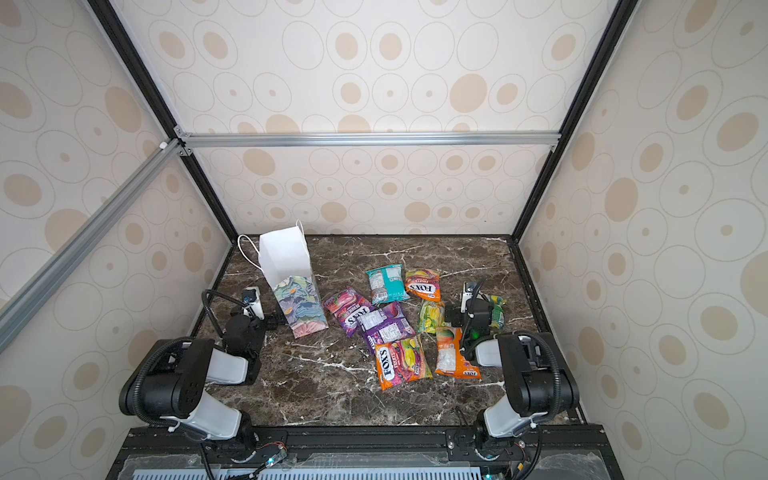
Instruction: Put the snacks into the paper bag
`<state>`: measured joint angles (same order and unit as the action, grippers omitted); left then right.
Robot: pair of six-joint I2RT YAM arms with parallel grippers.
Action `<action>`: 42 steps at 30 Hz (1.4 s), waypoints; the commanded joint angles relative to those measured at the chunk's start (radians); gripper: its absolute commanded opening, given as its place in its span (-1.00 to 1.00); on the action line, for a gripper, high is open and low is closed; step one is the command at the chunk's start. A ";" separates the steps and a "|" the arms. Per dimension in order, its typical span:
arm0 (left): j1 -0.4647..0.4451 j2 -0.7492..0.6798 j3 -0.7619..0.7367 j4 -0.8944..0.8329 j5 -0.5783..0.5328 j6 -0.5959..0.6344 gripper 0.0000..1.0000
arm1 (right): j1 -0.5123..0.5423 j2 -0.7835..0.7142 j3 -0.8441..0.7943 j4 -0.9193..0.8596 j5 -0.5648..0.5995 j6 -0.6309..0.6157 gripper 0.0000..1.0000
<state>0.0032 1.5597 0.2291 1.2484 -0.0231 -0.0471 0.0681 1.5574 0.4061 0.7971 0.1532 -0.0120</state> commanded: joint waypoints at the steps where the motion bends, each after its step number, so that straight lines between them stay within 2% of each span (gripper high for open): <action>1: -0.005 -0.003 0.021 0.016 0.005 0.020 1.00 | -0.008 -0.017 0.017 -0.002 -0.013 0.003 0.99; 23: -0.007 -0.004 0.018 0.018 0.003 0.021 1.00 | -0.010 -0.019 0.016 0.000 -0.013 0.003 0.99; 25: -0.007 -0.009 0.009 0.032 -0.012 0.016 1.00 | -0.009 -0.021 0.015 0.023 -0.006 0.002 0.99; 27: -0.007 -0.043 0.004 0.020 -0.067 -0.008 1.00 | -0.007 -0.066 0.035 -0.070 0.012 0.012 0.99; 29: -0.005 -0.135 0.062 -0.169 -0.174 -0.042 1.00 | -0.007 -0.120 0.062 -0.161 0.004 0.002 1.00; 31: -0.006 -0.215 0.156 -0.427 -0.287 -0.076 1.00 | 0.000 -0.176 0.100 -0.273 -0.017 -0.008 0.99; 33: -0.005 -0.294 0.216 -0.607 -0.341 -0.154 1.00 | 0.018 -0.229 0.143 -0.385 -0.028 0.008 1.00; 38: -0.005 -0.471 0.407 -1.155 -0.317 -0.370 1.00 | 0.115 -0.370 0.258 -0.643 -0.094 0.058 0.96; 42: -0.005 -0.617 0.541 -1.436 -0.173 -0.442 1.00 | 0.243 -0.428 0.364 -0.771 -0.154 0.057 0.87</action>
<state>0.0010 1.0222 0.6704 0.1898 -0.2760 -0.3637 0.2401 1.1595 0.7105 0.1993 0.0658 0.0364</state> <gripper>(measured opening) 0.998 0.944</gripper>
